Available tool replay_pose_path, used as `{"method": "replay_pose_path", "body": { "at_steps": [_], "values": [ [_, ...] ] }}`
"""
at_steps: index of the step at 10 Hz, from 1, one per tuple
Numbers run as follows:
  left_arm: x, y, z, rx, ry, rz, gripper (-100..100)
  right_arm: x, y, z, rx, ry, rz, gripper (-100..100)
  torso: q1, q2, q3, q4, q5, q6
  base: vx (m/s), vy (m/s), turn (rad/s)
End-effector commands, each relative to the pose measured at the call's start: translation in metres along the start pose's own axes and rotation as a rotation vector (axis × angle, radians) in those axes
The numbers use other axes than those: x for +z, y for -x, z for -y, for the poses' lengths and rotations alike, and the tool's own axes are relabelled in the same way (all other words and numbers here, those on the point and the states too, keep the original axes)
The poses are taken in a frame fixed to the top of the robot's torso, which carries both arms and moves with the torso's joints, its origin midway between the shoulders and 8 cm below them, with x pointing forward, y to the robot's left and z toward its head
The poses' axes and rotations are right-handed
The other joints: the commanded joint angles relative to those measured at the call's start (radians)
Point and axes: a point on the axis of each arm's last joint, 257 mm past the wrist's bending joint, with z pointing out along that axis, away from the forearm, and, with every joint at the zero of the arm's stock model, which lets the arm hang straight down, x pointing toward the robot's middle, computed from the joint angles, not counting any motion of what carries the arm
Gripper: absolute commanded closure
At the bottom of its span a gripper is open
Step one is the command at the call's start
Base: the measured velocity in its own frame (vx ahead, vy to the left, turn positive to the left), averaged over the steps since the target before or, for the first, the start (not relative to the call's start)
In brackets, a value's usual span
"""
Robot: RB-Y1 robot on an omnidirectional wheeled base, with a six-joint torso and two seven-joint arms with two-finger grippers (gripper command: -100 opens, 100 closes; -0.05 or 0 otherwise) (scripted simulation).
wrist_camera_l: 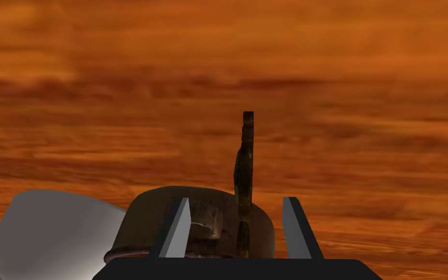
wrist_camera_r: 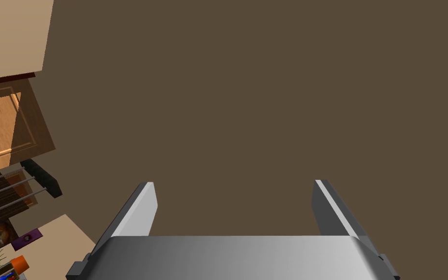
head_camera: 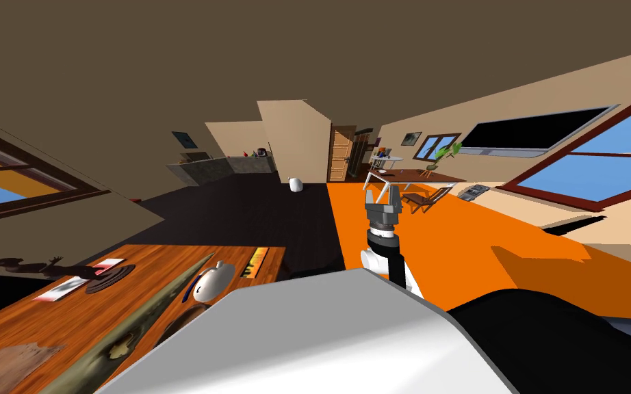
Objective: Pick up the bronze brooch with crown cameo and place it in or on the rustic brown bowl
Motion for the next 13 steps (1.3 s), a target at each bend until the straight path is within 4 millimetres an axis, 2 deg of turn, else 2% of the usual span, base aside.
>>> {"method": "replay_pose_path", "body": {
  "at_steps": [1, 4, 5, 6, 13],
  "values": [
    [0.0, 0.0, 0.0, 0.0, 0.0, 0.0, 100, 0.0, 0.0, 0.0, 0.0, 0.0, 0.0, 0, 0.0, 0.0, 0.0, 0.0, 0.0, 0.0, 0.0, 0.0, 0.0],
    [0.0, 0.0, -0.001, 0.0, 0.001, 0.0, 100, 0.0, 0.0, 0.0, 0.0, 0.0, 0.0, 0, 0.0, 0.0, 0.0, 0.0, 0.0, 0.0, 0.0, 0.0, 0.0],
    [0.0, 0.0, -0.001, 0.0, 0.001, 0.0, 0, 0.0, 0.0, 0.0, 0.0, 0.0, 0.0, 0, 0.0, 0.0, 0.0, 0.0, 0.0, 0.0, 0.0, 0.0, 0.0],
    [-0.004, 0.004, -0.004, 0.001, 0.0, 0.001, 100, 0.0, 0.0, 0.0, 0.0, 0.0, 0.0, 0, 0.0, 0.0, 0.0, 0.0, 0.0, 0.0, 0.022, -0.014, 0.009],
    [-0.017, 0.012, -0.017, 0.003, 0.002, -0.002, 100, 0.0, 0.0, 0.0, 0.0, 0.0, 0.0, 0, -0.002, -0.001, -0.001, 0.0, 0.0, 0.0, 0.02, -0.025, 0.006]
  ]
}}
